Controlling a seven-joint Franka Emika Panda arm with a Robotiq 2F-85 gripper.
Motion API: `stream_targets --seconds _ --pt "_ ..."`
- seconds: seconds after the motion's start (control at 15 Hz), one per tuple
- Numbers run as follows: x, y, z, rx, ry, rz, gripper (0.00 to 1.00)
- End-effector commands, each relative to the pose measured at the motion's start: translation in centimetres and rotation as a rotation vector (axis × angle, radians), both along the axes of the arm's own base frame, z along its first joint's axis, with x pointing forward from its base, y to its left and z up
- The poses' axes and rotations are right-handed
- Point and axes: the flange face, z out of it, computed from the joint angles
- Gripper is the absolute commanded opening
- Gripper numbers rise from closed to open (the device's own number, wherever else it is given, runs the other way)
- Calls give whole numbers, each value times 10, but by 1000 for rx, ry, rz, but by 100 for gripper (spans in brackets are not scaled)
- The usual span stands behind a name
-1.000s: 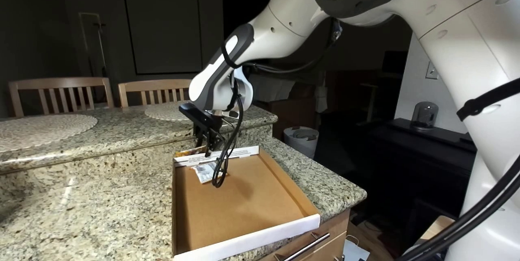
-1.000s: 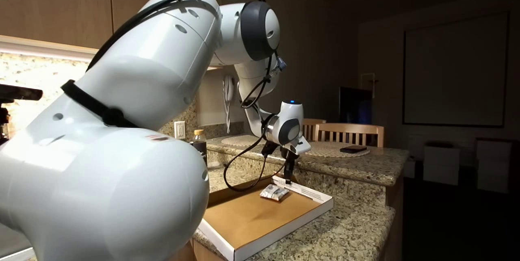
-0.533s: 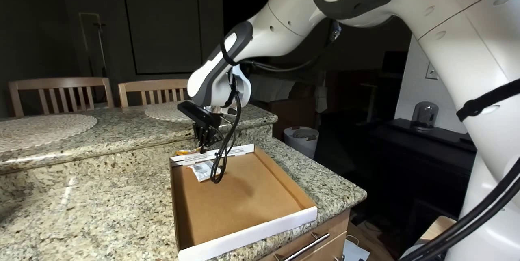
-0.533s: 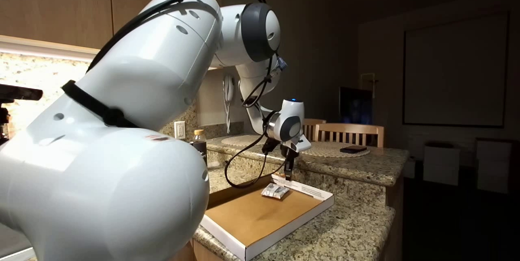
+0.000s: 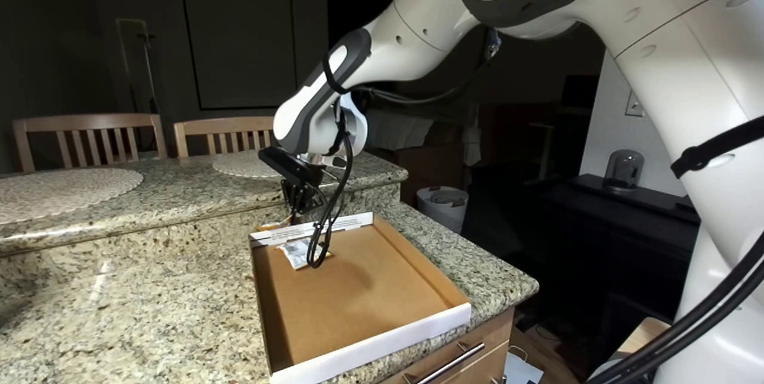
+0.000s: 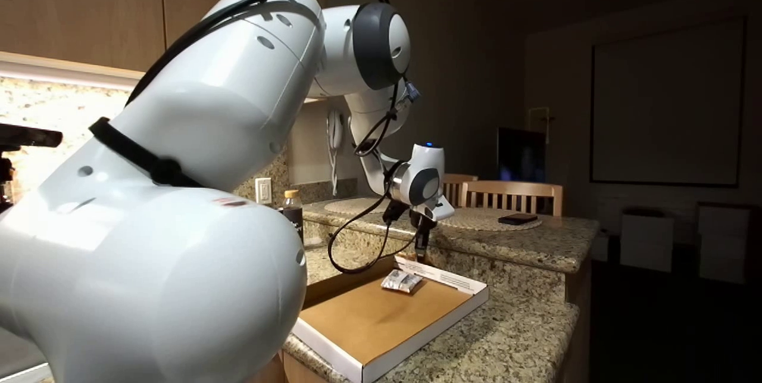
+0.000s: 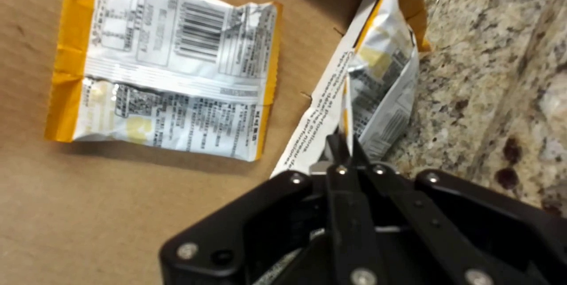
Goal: Put the two orange sachets on the box, one at a time
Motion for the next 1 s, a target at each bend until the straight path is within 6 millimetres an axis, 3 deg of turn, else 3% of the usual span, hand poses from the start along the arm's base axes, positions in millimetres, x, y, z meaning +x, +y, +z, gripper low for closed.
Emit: stream_targets --seconds 0.0,0.27,0.47,0.8,0.87,0.93 --pt "-26 3 16 29 20 30 0" --pt "-73 4 25 63 44 -22 0" --pt "-105 -16 40 82 -17 -138 0" --pt "-176 -31 29 141 18 -276 0" --pt "-192 -32 24 153 36 -309 26" --pt "-205 -33 19 162 60 -331 27"
